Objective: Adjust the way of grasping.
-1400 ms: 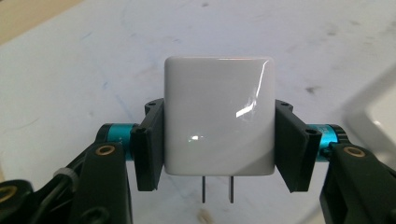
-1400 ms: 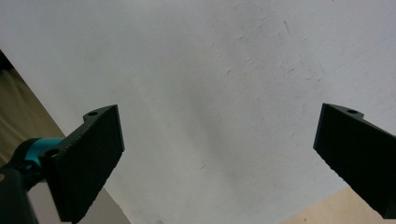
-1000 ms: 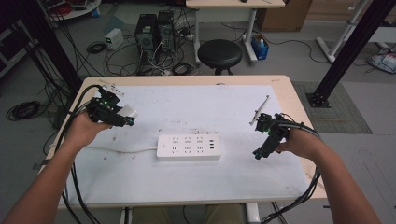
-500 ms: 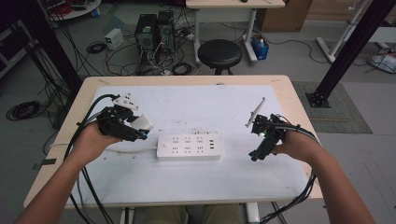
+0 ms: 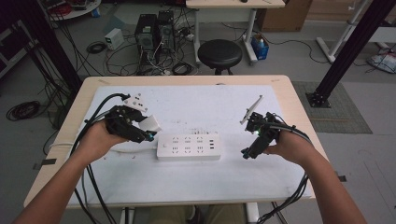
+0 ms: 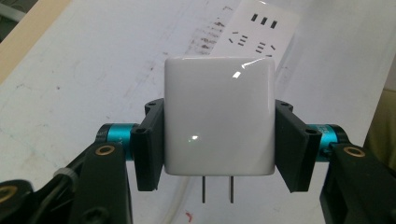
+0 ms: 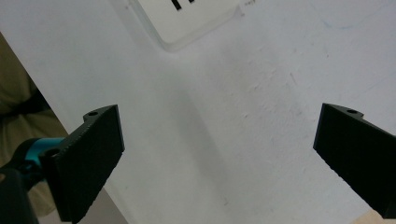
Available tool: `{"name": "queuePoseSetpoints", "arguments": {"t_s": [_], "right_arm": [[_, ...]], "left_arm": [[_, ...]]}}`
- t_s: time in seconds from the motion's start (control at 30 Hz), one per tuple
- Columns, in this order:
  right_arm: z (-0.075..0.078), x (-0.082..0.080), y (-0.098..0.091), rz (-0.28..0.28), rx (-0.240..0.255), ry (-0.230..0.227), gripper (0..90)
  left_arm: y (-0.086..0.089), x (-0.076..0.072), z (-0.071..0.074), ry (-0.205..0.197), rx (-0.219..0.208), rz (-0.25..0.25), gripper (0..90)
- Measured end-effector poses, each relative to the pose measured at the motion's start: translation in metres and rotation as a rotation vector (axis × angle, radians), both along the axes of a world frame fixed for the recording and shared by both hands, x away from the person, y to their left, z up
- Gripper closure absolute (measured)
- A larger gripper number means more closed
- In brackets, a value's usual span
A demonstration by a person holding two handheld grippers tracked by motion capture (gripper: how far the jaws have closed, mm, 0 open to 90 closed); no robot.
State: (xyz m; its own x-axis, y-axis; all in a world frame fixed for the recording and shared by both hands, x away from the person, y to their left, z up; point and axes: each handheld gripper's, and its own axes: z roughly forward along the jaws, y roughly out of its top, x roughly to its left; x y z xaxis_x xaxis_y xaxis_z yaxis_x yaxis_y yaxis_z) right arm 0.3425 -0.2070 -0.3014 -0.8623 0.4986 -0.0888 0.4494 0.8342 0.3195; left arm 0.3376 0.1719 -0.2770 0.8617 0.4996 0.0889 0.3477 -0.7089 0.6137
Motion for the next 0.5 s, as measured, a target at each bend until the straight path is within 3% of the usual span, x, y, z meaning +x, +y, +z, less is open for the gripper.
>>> {"name": "queuePoseSetpoints", "arguments": {"t_s": [0.13, 0.27, 0.5], "right_arm": [[0.007, -0.007, 0.007, -0.003, 0.034, -0.018, 1.1], [0.007, -0.01, 0.012, -0.028, 0.072, -0.008, 1.1], [0.004, -0.011, 0.014, -0.085, 0.213, 0.009, 1.1]], "left_arm": [[-0.005, 0.004, 0.002, -0.004, 0.005, -0.019, 42.5], [-0.012, 0.004, 0.004, -0.019, 0.015, -0.073, 42.5], [-0.029, 0.006, -0.003, -0.022, 0.027, -0.157, 42.5]]}}
